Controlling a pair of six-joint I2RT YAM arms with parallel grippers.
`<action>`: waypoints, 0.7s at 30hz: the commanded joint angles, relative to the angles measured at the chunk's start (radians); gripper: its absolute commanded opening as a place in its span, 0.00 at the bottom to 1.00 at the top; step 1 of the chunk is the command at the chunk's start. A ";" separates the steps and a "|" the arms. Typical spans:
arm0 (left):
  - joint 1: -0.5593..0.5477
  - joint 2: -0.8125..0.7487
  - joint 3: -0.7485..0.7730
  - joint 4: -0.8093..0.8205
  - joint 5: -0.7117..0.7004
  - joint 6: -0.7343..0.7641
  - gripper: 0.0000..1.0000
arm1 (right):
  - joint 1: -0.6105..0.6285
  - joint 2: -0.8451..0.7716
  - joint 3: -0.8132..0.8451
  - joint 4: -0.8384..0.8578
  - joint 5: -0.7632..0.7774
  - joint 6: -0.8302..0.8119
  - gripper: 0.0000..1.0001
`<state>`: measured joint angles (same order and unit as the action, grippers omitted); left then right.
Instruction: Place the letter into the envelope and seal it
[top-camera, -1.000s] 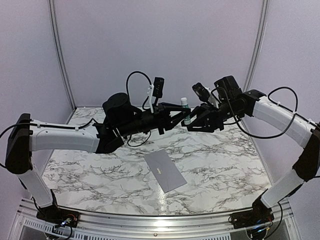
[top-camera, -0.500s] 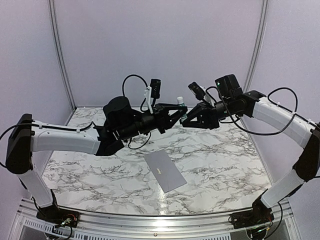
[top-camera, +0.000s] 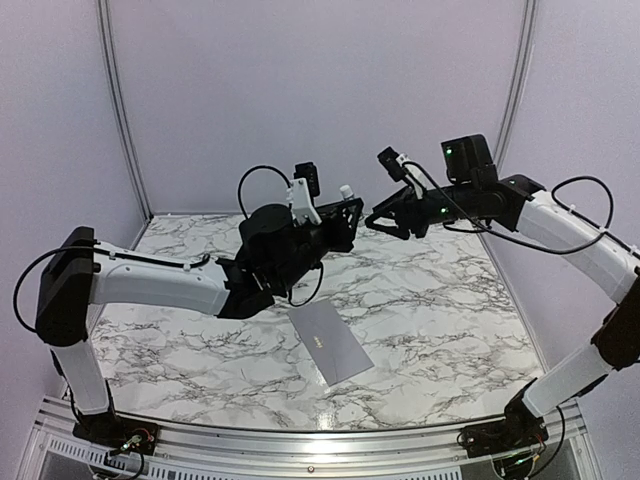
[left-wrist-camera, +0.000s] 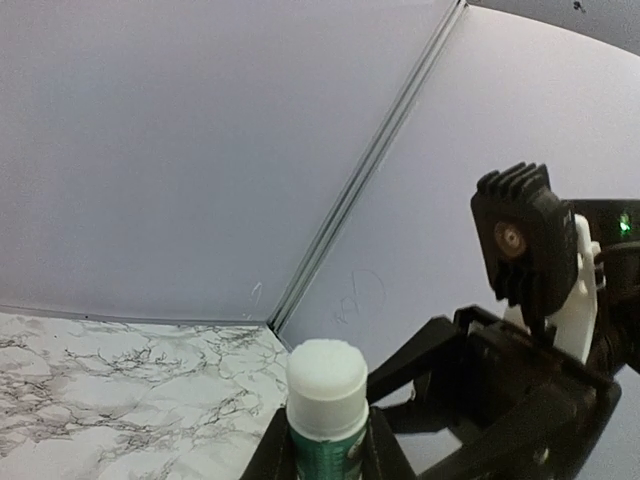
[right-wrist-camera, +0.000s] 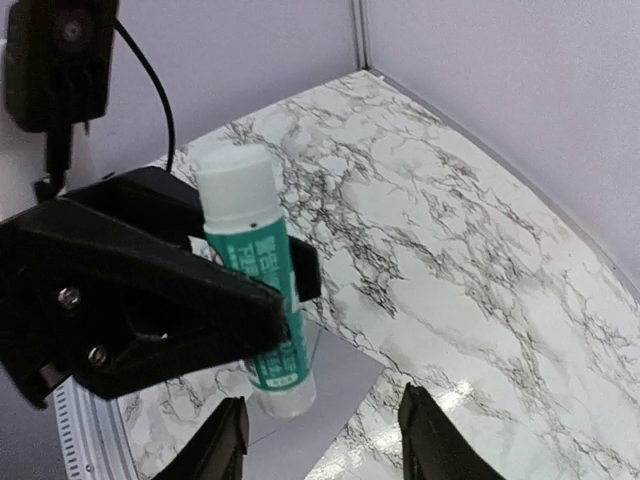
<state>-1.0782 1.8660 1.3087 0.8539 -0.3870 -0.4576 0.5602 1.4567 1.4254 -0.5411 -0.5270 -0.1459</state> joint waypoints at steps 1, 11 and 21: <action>0.036 -0.130 -0.079 0.004 0.206 0.070 0.00 | -0.117 -0.076 -0.022 -0.004 -0.322 -0.064 0.52; 0.095 -0.213 -0.127 0.019 0.712 0.072 0.00 | -0.128 0.016 0.027 -0.249 -0.756 -0.342 0.50; 0.095 -0.142 -0.070 0.064 0.796 -0.002 0.00 | -0.018 0.049 0.075 -0.236 -0.769 -0.327 0.53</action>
<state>-0.9844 1.6936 1.1992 0.8650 0.3504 -0.4297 0.5167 1.5013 1.4559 -0.7769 -1.2510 -0.4721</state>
